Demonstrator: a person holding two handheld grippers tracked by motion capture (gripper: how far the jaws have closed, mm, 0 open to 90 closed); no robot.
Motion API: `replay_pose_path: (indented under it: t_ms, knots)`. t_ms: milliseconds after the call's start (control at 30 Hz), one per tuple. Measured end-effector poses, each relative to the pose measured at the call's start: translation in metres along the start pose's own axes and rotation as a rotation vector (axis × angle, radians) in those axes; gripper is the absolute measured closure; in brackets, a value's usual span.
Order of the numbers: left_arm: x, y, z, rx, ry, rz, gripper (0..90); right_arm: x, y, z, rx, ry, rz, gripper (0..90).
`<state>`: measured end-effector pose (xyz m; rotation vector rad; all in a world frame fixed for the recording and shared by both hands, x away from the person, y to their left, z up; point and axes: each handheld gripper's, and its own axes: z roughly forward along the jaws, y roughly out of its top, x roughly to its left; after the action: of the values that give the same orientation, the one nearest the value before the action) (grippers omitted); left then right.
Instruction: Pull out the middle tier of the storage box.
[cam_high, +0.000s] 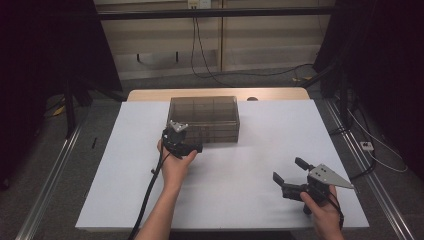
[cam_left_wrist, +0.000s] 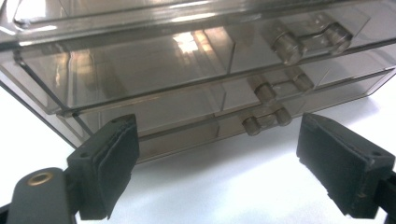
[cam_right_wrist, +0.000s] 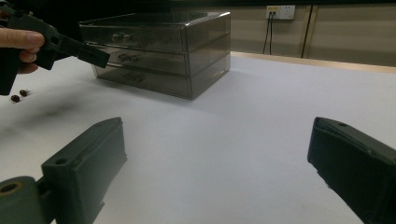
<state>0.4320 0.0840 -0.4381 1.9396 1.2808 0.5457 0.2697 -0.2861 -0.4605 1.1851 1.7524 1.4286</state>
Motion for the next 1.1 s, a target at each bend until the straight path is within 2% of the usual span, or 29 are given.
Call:
replay_pose_path:
  t_ms: [233,367,567,867,967,1000,1100]
  knots:
    - [-0.001,0.000,-0.003,-0.012,0.023,0.012,13.7,0.000,0.000,0.000,-0.001,0.002,0.001,4.0]
    - [-0.003,0.000,-0.003,-0.012,0.048,0.054,14.4,0.000,0.000,0.000,-0.002,0.002,0.001,4.0]
    - [-0.005,0.000,-0.006,-0.027,0.066,0.091,15.2,0.000,0.000,0.001,0.002,0.000,0.003,4.1]
    - [-0.014,-0.002,-0.008,-0.037,0.115,0.234,17.4,0.000,0.000,0.001,0.002,-0.003,0.003,4.0]
    - [-0.016,-0.003,-0.007,-0.043,0.136,0.305,20.3,0.000,0.000,0.001,0.002,-0.004,0.003,4.0]
    - [-0.017,-0.004,-0.007,-0.044,0.143,0.343,20.5,0.000,0.000,0.001,0.002,-0.005,0.006,4.0]
    - [-0.019,-0.005,-0.007,-0.038,0.148,0.390,23.4,-0.001,0.000,0.001,0.002,-0.006,0.005,4.0]
